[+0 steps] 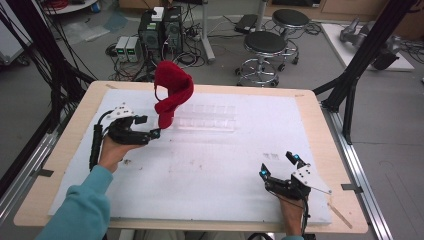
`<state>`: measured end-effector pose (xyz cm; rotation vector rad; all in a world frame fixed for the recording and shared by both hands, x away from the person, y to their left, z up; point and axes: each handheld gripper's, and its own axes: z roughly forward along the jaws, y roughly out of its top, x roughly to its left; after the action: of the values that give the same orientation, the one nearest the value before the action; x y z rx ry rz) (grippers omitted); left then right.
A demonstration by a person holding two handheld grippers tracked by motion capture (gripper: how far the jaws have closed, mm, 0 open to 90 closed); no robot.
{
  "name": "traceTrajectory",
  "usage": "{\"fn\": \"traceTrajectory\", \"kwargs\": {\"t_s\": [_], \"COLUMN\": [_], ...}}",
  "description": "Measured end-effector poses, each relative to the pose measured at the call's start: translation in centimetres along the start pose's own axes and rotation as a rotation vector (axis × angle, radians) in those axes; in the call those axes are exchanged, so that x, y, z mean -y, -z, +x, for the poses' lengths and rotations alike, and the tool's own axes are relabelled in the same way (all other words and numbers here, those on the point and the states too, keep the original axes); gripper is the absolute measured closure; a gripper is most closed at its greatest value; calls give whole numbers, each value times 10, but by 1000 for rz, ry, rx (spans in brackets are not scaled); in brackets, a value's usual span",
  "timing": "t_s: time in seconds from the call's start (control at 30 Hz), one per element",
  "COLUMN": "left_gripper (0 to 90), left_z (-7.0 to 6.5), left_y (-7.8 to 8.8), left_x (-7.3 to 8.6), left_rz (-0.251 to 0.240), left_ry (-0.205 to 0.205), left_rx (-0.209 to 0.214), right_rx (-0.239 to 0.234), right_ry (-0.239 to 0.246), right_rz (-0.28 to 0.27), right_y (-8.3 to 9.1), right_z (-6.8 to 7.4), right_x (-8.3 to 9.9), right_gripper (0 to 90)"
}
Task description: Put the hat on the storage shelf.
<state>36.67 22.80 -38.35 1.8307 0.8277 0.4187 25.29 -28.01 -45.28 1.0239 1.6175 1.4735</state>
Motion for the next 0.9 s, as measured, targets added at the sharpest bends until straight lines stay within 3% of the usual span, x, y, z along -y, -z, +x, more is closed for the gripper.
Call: {"fn": "traceTrajectory", "kwargs": {"t_s": [0.13, 0.3, 0.4, 0.67, 0.83, 0.9], "left_gripper": [203, 209, 210, 210, 210, 210], "left_z": [-11, -19, -20, -19, -18, -19], "left_y": [35, 69, 80, 83, 79, 80], "left_x": [30, 66, 83, 98, 107, 109], "left_rz": [-94, -214, -257, -231, -208, -239], "left_ry": [-52, -101, -83, -60, -67, -53], "left_rx": [-10, -74, -95, -100, -101, -124], "right_rx": [-3, -3, 0, 2, 7, 9], "right_ry": [6, 8, 16, 17, 29, 32], "right_rz": [-8, -20, -23, -17, -10, -7], "right_y": [1, 2, 2, 2, 1, 0], "right_z": [0, 0, 1, 2, 2, 3], "right_x": [0, 1, 1, 1, 0, 0], "right_gripper": [30, 30, 30, 30, 30, 30]}}
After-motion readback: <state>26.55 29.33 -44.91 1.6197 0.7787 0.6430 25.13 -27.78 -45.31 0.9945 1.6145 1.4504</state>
